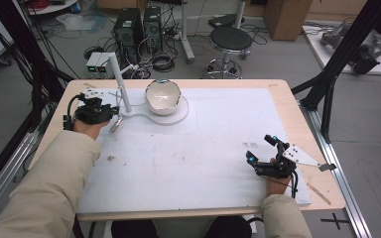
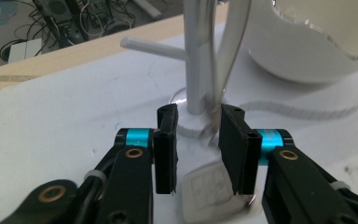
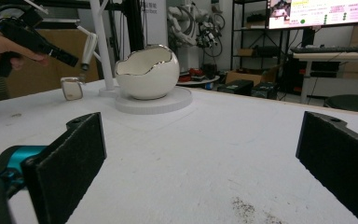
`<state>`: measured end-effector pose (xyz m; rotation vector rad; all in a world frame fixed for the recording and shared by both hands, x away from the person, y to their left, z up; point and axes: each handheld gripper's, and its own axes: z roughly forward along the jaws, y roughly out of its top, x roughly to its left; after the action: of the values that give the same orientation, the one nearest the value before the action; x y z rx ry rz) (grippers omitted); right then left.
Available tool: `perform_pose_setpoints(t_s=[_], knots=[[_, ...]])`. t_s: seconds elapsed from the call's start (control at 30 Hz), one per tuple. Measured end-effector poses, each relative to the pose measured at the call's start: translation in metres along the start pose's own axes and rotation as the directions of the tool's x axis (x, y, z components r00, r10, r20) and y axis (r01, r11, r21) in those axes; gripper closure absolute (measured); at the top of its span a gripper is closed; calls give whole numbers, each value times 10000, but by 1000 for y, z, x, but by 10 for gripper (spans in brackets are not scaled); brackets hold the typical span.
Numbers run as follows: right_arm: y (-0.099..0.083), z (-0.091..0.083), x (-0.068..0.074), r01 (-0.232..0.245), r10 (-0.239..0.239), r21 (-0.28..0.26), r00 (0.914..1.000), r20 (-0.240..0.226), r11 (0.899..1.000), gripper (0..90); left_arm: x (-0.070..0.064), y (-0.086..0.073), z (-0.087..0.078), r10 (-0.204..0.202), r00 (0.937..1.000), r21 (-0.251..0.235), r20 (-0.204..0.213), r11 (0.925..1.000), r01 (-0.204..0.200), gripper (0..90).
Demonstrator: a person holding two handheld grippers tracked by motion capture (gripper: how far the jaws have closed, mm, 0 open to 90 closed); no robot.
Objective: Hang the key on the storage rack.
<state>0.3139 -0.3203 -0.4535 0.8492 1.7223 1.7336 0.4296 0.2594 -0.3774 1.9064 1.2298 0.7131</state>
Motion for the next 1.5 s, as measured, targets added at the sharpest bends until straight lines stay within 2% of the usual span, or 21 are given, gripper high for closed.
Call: perform_pose_setpoints(t_s=[0.03, 0.07, 0.13, 0.2, 0.27, 0.33, 0.37, 0.4, 0.53, 0.63, 0.73, 0.77, 0.83, 0.87, 1.0, 1.07, 1.13, 1.2, 1.23, 1.33, 1.5], knots=[[0, 0, 0, -32, 32, 13, 10000, -9, 10000, 5, 1, 0, -1, 90, 9998, -35, 158, 10000, -89, 574], [0, 0, 0, -30, 30, 22, 10000, -7, 10000, 5, 2, 0, -2, -78, 9994, -127, 350, 9999, 83, 504], [0, 0, 0, -74, 74, 36, 10000, -3, 10000, 6, 2, 0, -7, -342, 9984, -471, 449, 9982, 363, 441], [0, 0, -1, -22, 22, 33, 10000, 14, 10000, 6, 4, 2, -13, -424, 9969, -733, 664, 9962, 473, 352], [0, 0, 0, -57, 57, 60, 10000, 3, 10000, 5, 4, 2, -21, -234, 9941, -1240, 1057, 9916, 365, 274], [0, 1, 0, -155, 155, 158, 9999, 2, 9998, 5, 4, 2, -25, -204, 9867, -1490, 1611, 9878, 448, 156], [0, 0, 0, -202, 202, 179, 9998, -6, 9996, 6, 3, 1, -29, -79, 9840, -1719, 1778, 9843, 389, 79], [0, 0, 0, -178, 178, 184, 9998, 0, 9997, 5, 2, -2, -32, 45, 9813, -2031, 1926, 9785, 354, 56], [0, 1, 0, -111, 111, 145, 9999, -21, 9998, 5, 1, -14, -44, 410, 9729, -2736, 2277, 9616, 235, 17], [0, 1, 0, -78, 78, 143, 10000, -13, 9999, 5, 2, -23, -51, 517, 9707, -2951, 2348, 9552, 205, 17], [0, 1, 1, -69, 69, 153, 10000, 6, 9999, 5, 3, -31, -59, 682, 9695, -3293, 2356, 9441, 136, 17], [0, 1, 0, -67, 67, 142, 10000, 6, 9999, 6, 3, -36, -63, 740, 9670, -3469, 2439, 9378, 157, 17], [0, 1, 0, -71, 71, 146, 10000, 5, 9999, 5, 2, -44, -69, 883, 9630, -3594, 2544, 9331, 94, 17], [0, 1, 0, -103, 103, 133, 9999, -2, 9999, 5, 1, -48, -72, 978, 9613, -3773, 2577, 9261, 70, 17], [0, 1, 0, 59, -59, 137, 10000, 21, 9999, 6, -2, -67, -81, 1032, 9566, -4233, 2724, 9057, 228, 17], [0, 1, 1, -19, 18, 153, 10000, 35, 9999, 6, -3, -78, -85, 1057, 9555, -4378, 2754, 8987, 268, 17], [0, 1, 0, 64, -64, 137, 10000, 20, 9999, 5, -2, -90, -88, 1034, 9573, -4526, 2701, 8912, 314, 17], [0, 1, 0, 70, -70, 137, 10000, 25, 9999, 5, -1, -103, -90, 835, 9596, -4792, 2688, 8758, 580, 17], [0, 1, 1, 75, -76, 132, 10000, 35, 9999, 5, -1, -109, -91, 707, 9624, -4788, 2622, 8754, 662, 17], [0, 1, 1, -13, 12, 158, 10000, 48, 9999, 6, -1, -126, -90, 415, 9615, -4789, 2716, 8724, 977, 17], [0, 1, 0, 63, -64, 136, 10000, 42, 9999, 6, -4, -143, -87, 302, 9632, -4845, 2671, 8682, 1071, 17]])
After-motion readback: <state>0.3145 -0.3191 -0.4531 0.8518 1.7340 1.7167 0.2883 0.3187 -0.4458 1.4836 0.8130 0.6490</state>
